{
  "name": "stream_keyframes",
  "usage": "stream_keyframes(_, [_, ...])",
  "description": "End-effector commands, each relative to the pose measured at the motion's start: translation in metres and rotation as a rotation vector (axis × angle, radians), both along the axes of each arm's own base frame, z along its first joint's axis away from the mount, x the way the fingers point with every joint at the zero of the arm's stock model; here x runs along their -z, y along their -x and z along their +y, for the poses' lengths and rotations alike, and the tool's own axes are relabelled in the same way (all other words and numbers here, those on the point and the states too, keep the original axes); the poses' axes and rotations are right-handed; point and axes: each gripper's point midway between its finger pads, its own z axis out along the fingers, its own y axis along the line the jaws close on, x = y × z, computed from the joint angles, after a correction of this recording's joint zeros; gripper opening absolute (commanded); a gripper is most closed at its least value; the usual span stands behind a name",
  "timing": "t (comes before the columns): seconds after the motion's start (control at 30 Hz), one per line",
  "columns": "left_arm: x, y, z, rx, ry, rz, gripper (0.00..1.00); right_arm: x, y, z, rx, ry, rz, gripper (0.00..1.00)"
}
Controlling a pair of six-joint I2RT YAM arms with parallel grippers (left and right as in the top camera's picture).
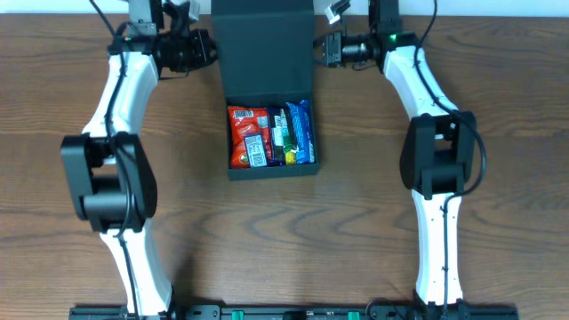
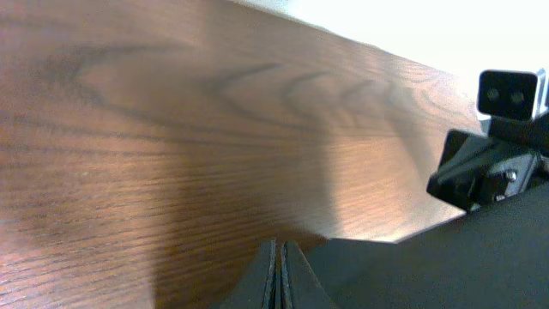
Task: Pack container
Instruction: 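Swing the lid down over the box with both grippers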
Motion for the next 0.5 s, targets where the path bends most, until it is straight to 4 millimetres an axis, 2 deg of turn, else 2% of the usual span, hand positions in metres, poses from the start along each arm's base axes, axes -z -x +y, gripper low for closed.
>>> stream_keyframes(0.0, [-0.049,0.009,-0.010,0.092,-0.028,-0.144,0.06,-0.066,0.013,0.005,-0.059,-0.058,-0.135,0.01])
stream_keyframes(0.17, [-0.066,0.024,-0.010,0.145,-0.074,-0.190,0.06,-0.084,0.023,0.007,-0.077,-0.067,-0.155,0.02])
stream_keyframes(0.47, [-0.075,0.052,-0.010,0.236,-0.149,-0.211,0.05,-0.103,0.045,0.009,-0.109,-0.052,-0.176,0.02])
